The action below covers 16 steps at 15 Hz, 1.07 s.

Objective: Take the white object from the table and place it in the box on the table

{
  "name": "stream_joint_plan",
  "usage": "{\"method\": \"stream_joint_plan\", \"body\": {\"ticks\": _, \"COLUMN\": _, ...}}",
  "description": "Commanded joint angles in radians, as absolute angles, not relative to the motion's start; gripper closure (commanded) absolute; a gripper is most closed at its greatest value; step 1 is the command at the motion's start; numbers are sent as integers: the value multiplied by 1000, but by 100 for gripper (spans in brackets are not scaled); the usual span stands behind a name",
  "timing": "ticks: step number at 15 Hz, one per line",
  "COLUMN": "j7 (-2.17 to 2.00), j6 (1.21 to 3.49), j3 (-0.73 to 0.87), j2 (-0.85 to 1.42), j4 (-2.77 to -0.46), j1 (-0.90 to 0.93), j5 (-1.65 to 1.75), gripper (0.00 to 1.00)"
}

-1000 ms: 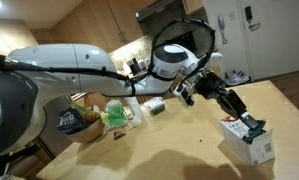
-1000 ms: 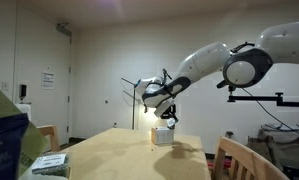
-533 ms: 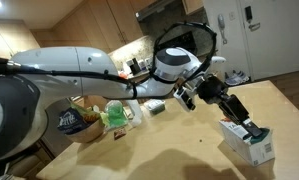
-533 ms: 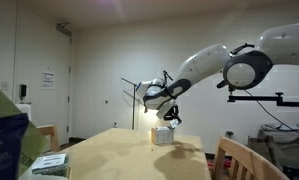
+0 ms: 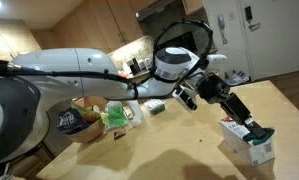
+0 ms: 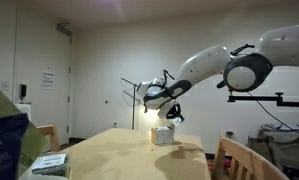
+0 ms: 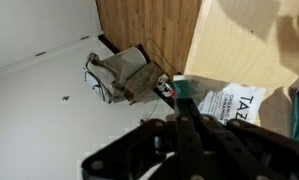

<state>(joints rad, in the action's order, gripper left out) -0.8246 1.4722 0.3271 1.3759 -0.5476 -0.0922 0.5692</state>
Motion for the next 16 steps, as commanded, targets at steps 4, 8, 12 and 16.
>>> {"method": "stream_joint_plan", "body": {"ticks": 4, "j7": -842, "j6": 1450, "j3": 340, "j2": 1373, "j4": -547, "j1": -86, "j5": 579, "gripper": 99}}
{"method": "stream_joint_plan", "body": {"ticks": 8, "j7": -872, "j6": 1404, "j3": 364, "j2": 1366, "j4": -540, "j1": -76, "j5": 588, "gripper": 99}}
{"method": "stream_joint_plan", "body": {"ticks": 12, "j7": -896, "j6": 1376, "j3": 393, "j2": 1373, "j4": -529, "j1": -58, "j5": 603, "gripper": 99}}
{"method": "stream_joint_plan", "body": {"ticks": 16, "j7": -884, "j6": 1380, "j3": 412, "j2": 1386, "j4": -520, "j1": -45, "j5": 612, "gripper": 99}}
